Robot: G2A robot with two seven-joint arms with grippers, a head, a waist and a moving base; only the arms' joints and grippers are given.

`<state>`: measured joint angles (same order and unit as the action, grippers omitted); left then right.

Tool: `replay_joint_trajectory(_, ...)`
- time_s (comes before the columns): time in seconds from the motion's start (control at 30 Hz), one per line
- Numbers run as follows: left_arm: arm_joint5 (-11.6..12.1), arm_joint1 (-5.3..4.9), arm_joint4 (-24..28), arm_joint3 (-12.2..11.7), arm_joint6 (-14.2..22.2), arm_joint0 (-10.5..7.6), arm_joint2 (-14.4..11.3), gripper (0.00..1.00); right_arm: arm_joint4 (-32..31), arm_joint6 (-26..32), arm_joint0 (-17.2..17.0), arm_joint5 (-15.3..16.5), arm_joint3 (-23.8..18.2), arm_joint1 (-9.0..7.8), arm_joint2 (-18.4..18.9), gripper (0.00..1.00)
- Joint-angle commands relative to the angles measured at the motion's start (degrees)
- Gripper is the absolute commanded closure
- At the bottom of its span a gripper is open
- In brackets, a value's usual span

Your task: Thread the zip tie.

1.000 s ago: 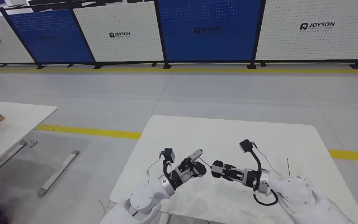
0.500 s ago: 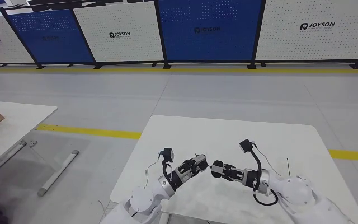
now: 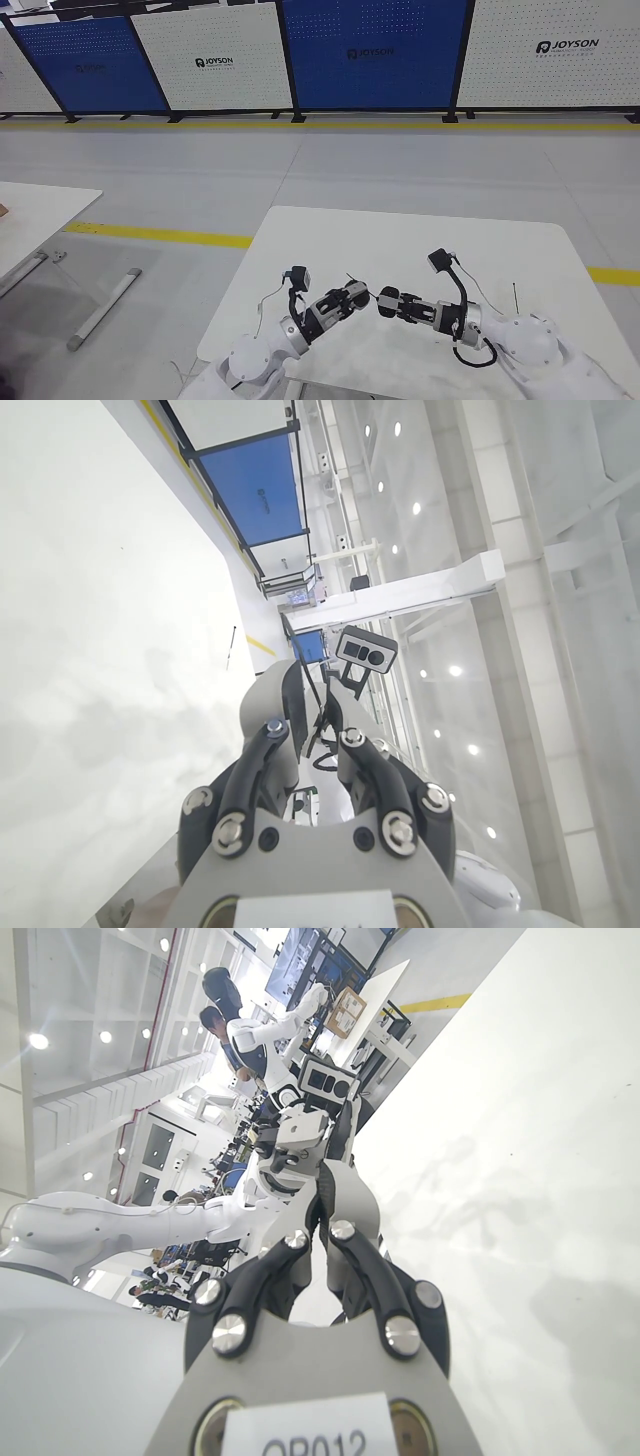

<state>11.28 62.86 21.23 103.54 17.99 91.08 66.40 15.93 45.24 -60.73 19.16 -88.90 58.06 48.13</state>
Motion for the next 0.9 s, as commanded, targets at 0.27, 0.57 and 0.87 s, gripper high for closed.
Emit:
replay_joint_trajectory(0.27, 0.25, 0.04, -0.25, 0.13, 0.34, 0.06, 0.26, 1.00, 0.00, 0.00, 0.00, 0.00, 0.00, 0.00, 0.00, 1.00)
replay_joint_trajectory(0.57, -2.58, 0.33, -0.13, 1.04, -4.47, 0.35, 0.54, 1.00, -0.84, -0.64, -1.90, -0.17, -1.81, -0.12, 2.23, 0.00)
replay_joint_trajectory(0.87, -4.30, 1.44, -9.12, -1.77, -15.88, -0.73, -3.31, 1.00, -1.94, -4.12, -9.81, 0.32, -6.09, -1.96, 10.71, 0.00)
